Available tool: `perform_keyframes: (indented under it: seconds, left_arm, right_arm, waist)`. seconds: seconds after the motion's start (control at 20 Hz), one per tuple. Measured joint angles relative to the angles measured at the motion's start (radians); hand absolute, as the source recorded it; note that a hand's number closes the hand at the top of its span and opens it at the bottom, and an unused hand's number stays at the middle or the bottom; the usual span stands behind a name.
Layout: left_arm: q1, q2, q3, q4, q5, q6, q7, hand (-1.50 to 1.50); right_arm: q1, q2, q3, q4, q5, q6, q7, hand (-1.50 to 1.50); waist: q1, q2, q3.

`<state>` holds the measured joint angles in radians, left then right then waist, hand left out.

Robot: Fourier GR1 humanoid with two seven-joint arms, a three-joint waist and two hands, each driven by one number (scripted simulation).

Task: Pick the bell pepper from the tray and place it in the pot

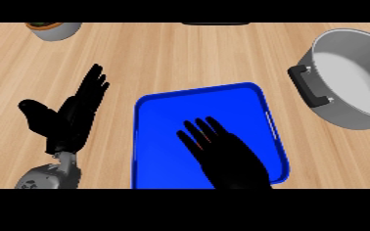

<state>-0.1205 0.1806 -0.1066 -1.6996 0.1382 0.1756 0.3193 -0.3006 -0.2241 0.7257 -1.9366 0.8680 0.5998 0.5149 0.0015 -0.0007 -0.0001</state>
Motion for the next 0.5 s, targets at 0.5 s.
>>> perform_keyframes:
  seconds: [0.5]
  left_arm:
    - [0.013, -0.014, 0.032, -0.008, -0.009, -0.038, 0.004, 0.0]
  right_arm:
    - [-0.01, 0.099, -0.001, 0.171, 0.148, -0.023, 0.001, -1.5]
  waist:
    - [0.001, 0.0, 0.0]
